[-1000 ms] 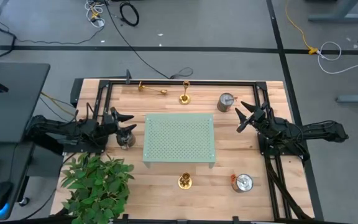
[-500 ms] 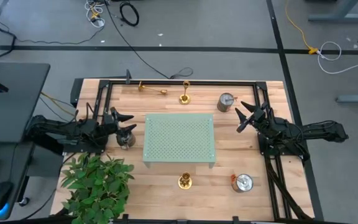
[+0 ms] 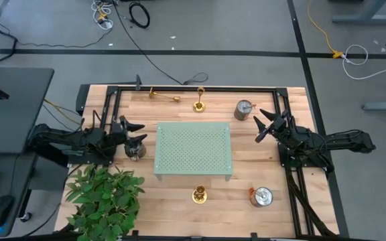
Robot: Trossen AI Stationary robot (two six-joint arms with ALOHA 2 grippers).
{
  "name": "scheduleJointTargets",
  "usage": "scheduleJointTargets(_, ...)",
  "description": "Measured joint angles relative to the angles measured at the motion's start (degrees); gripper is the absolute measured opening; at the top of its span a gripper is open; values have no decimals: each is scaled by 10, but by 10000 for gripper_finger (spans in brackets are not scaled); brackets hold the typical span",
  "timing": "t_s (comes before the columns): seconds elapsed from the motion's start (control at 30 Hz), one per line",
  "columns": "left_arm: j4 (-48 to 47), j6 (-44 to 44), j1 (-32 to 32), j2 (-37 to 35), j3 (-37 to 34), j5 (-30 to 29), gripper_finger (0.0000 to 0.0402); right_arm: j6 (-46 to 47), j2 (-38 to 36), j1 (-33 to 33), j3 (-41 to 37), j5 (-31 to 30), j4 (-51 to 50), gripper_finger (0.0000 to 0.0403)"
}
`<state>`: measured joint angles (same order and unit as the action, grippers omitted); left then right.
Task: Pick & Place candle stick holders
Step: Put the top orange scented candle on the shelf
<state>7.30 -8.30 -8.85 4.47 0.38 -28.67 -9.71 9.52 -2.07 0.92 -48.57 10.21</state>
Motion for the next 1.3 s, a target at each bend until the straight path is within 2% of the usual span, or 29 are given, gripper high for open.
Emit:
scheduleJointTargets(0.53,-1,-15,0,0,0,-2,218,4,0,0,0,1,9,201)
scheduleJointTargets(0.9,-1,-15,0,0,0,-2,218,43,0,0,0,1,75,201)
scheduleJointTargets(1.3,-1,-15,0,0,0,-2,218,48,0,0,0,5,74,201)
